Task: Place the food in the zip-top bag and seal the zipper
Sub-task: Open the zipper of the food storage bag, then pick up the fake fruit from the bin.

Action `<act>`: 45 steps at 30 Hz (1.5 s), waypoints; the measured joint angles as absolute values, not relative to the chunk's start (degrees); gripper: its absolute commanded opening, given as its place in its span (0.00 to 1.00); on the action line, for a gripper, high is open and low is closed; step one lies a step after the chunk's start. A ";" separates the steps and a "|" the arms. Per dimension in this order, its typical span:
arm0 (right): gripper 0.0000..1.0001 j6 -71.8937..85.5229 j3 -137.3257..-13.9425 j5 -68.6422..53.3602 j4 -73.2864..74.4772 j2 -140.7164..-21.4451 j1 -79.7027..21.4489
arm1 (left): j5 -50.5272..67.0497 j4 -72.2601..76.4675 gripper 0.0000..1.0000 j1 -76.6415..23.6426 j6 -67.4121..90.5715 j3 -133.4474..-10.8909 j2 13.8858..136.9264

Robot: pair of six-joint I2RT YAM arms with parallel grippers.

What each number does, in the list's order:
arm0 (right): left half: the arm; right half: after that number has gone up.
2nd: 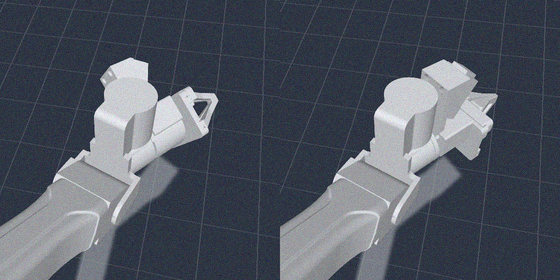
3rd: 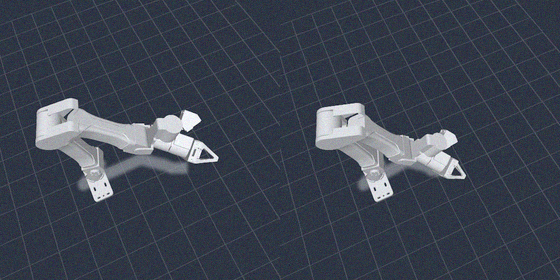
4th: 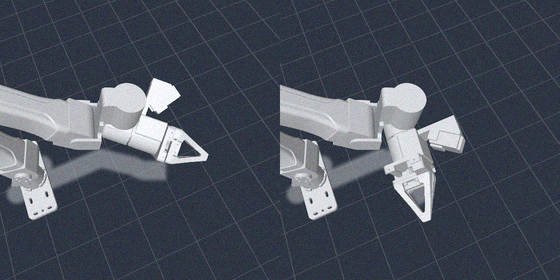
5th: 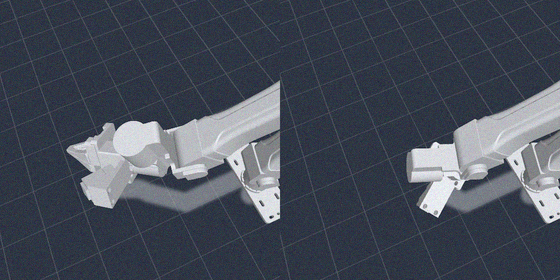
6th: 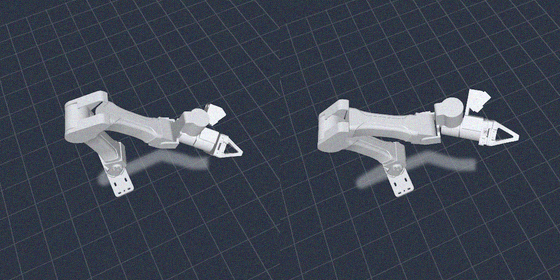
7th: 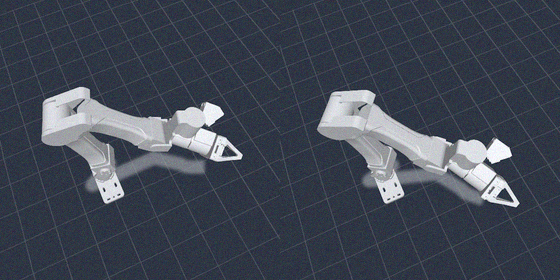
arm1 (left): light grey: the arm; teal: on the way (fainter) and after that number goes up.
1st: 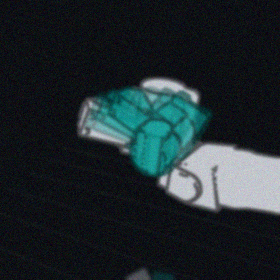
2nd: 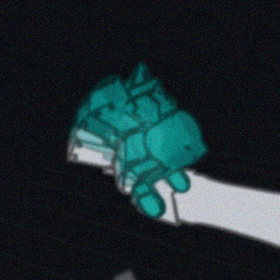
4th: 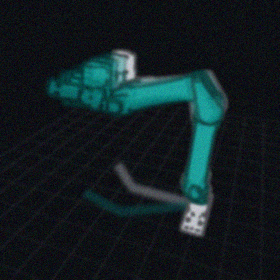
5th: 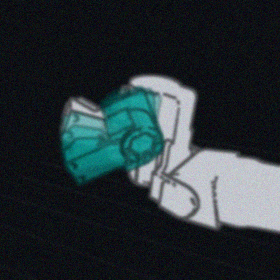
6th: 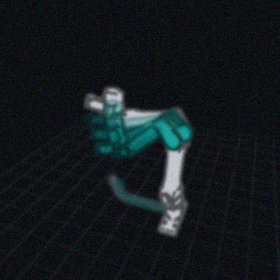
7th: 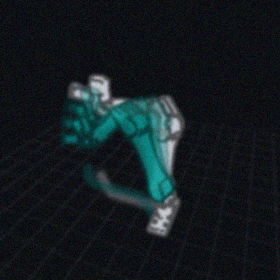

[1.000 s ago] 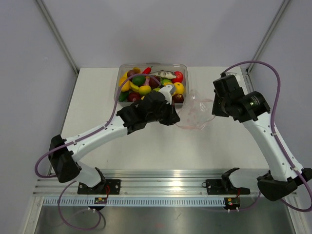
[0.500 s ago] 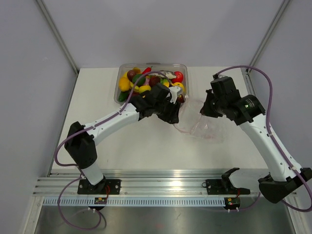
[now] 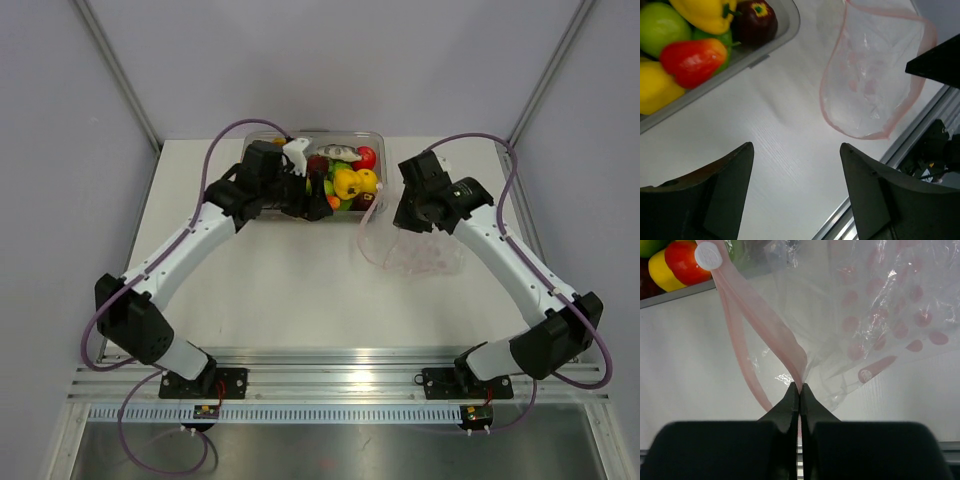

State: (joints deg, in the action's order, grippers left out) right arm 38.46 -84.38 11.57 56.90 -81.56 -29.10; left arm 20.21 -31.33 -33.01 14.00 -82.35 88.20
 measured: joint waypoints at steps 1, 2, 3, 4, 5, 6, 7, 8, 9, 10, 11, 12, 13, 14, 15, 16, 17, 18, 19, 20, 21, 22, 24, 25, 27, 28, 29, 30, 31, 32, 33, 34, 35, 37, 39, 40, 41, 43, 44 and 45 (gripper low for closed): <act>0.00 38.46 -84.29 12.45 56.93 -81.69 -29.10 | 20.08 -31.00 0.72 -31.55 14.31 -82.08 86.76; 0.00 38.46 -84.23 13.41 57.12 -81.60 -29.10 | 19.77 -30.76 0.71 -30.41 14.70 -82.13 85.76; 0.00 38.46 -84.05 14.37 57.21 -81.32 -29.10 | 19.11 -30.63 0.71 -29.67 14.98 -82.37 85.34; 0.00 38.46 -83.59 15.07 57.30 -80.88 -29.10 | 18.26 -30.83 0.71 -29.34 15.25 -83.13 85.47; 0.00 38.44 -83.13 15.81 57.45 -80.40 -29.10 | 17.39 -31.27 0.71 -29.34 15.49 -84.20 86.28; 0.00 38.46 -82.48 16.32 57.89 -79.72 -29.10 | 16.69 -31.86 0.71 -29.36 15.73 -85.25 87.29; 0.00 38.44 -81.76 16.97 58.39 -79.00 -29.10 | 15.44 -32.32 0.71 -29.50 16.14 -86.87 89.27; 0.00 38.41 -81.01 17.28 58.92 -78.19 -29.10 | 14.72 -32.56 0.71 -29.56 16.45 -87.92 90.70; 0.00 38.41 -80.36 17.52 59.48 -77.30 -29.10 | 13.91 -32.80 0.72 -29.65 16.71 -88.97 92.44; 0.00 38.39 -79.68 17.56 59.90 -76.38 -29.10 | 12.93 -33.06 0.72 -29.74 17.04 -90.00 94.63; 0.00 38.33 -79.02 17.56 60.18 -75.31 -29.10 | 12.29 -33.34 0.72 -29.78 17.30 -90.74 96.12; 0.00 38.19 -78.50 17.56 60.53 -74.22 -29.10 | 11.55 -33.56 0.72 -29.80 17.58 -91.61 98.04; 0.00 38.17 -78.04 17.56 60.97 -73.14 -29.10 | 10.83 -33.98 0.72 -29.80 17.91 -92.64 99.94; 0.00 38.13 -77.78 17.56 61.43 -72.31 -29.10 | 10.22 -34.30 0.73 -29.80 18.11 -93.54 101.69; 0.00 37.98 -77.47 17.56 61.78 -71.22 -29.10 | 9.72 -34.50 0.73 -29.80 18.44 -94.45 103.28; 0.00 37.91 -77.21 17.56 62.04 -70.35 -29.10 | 9.15 -34.57 0.73 -29.87 18.65 -95.26 104.60; 0.00 37.82 -77.01 17.56 62.28 -69.60 -29.10 | 8.47 -34.74 0.73 -29.91 18.98 -96.05 105.93; 0.00 37.78 -76.77 17.56 62.50 -68.88 -29.10 | 7.68 -34.76 0.73 -29.98 19.14 -96.82 106.89; 0.00 37.76 -76.58 17.52 62.65 -68.31 -29.10 | 6.46 -35.14 0.74 -30.15 19.33 -98.10 108.12; 0.00 37.76 -76.42 17.47 62.76 -67.83 -29.10 | 5.37 -35.70 0.75 -30.44 19.33 -99.61 109.25; 0.00 37.78 -76.34 17.43 62.87 -67.53 -29.10 | 4.19 -36.14 0.77 -30.72 19.29 -101.21 110.41; 0.00 37.78 -76.27 17.37 62.87 -67.37 -29.10 | 3.11 -36.73 0.79 -31.05 19.14 -102.76 111.31; 0.00 37.76 -76.25 17.23 62.85 -67.35 -29.10 | 1.06 -37.19 0.82 -31.97 18.72 -107.11 113.97; 0.00 37.78 -76.25 17.06 62.87 -67.37 -29.10 | 0.21 -37.12 0.85 -32.36 18.44 -108.97 115.24; 0.00 37.78 -76.25 16.93 62.85 -67.37 -29.10 | -0.95 -37.01 0.90 -32.99 17.98 -111.85 117.34; 0.00 37.78 -76.25 16.86 62.83 -67.37 -29.10 | -1.30 -36.77 0.92 -33.28 17.89 -112.71 118.19; 0.00 37.78 -76.23 16.84 62.83 -67.37 -29.10 | -1.54 -36.47 0.93 -33.50 17.78 -113.21 118.83; 0.00 37.78 -76.23 16.82 62.78 -67.37 -29.10 | -1.63 -36.47 0.93 -33.58 17.91 -113.69 119.37; 0.00 37.78 -76.20 16.62 62.67 -67.37 -29.10 | -1.65 -36.49 0.92 -33.63 18.02 -114.45 120.18; 0.00 37.78 -76.18 16.32 62.50 -67.37 -29.10 | -1.67 -36.58 0.91 -33.63 18.20 -115.57 121.08; 0.00 37.78 -76.14 15.99 62.30 -67.40 -29.10 | -1.67 -36.75 0.91 -33.61 18.52 -117.05 122.19; 0.00 37.78 -76.14 15.55 62.13 -67.44 -29.10 | -1.69 -37.10 0.90 -33.61 18.98 -118.89 123.48; 0.00 37.78 -76.12 15.29 61.91 -67.51 -29.10 | -1.72 -36.95 0.89 -33.61 19.57 -120.75 124.86; 0.00 37.78 -76.09 14.90 61.39 -67.70 -29.10 | -1.85 -36.38 0.89 -33.63 21.08 -123.09 126.76; 0.00 37.78 -76.09 14.33 61.04 -68.03 -29.10 | -2.37 -36.18 0.88 -33.63 22.48 -124.05 128.09; 0.00 37.76 -76.09 14.06 61.01 -68.25 -29.10 | -2.85 -35.99 0.88 -33.65 23.11 -124.57 128.86; 0.00 37.74 -76.09 13.91 60.97 -68.49 -29.10 | -3.40 -35.86 0.88 -33.69 23.92 -125.16 129.75; 0.00 37.56 -76.09 13.85 60.88 -68.82 -29.10 | -4.86 -35.86 0.88 -33.85 24.97 -126.23 131.46; 0.00 37.52 -76.09 13.85 60.86 -68.86 -29.10 | -5.54 -35.86 0.88 -33.95 25.45 -126.76 132.35; 0.00 37.45 -76.09 13.85 60.86 -68.88 -29.10 | -6.31 -35.83 0.87 -34.09 25.80 -127.20 133.27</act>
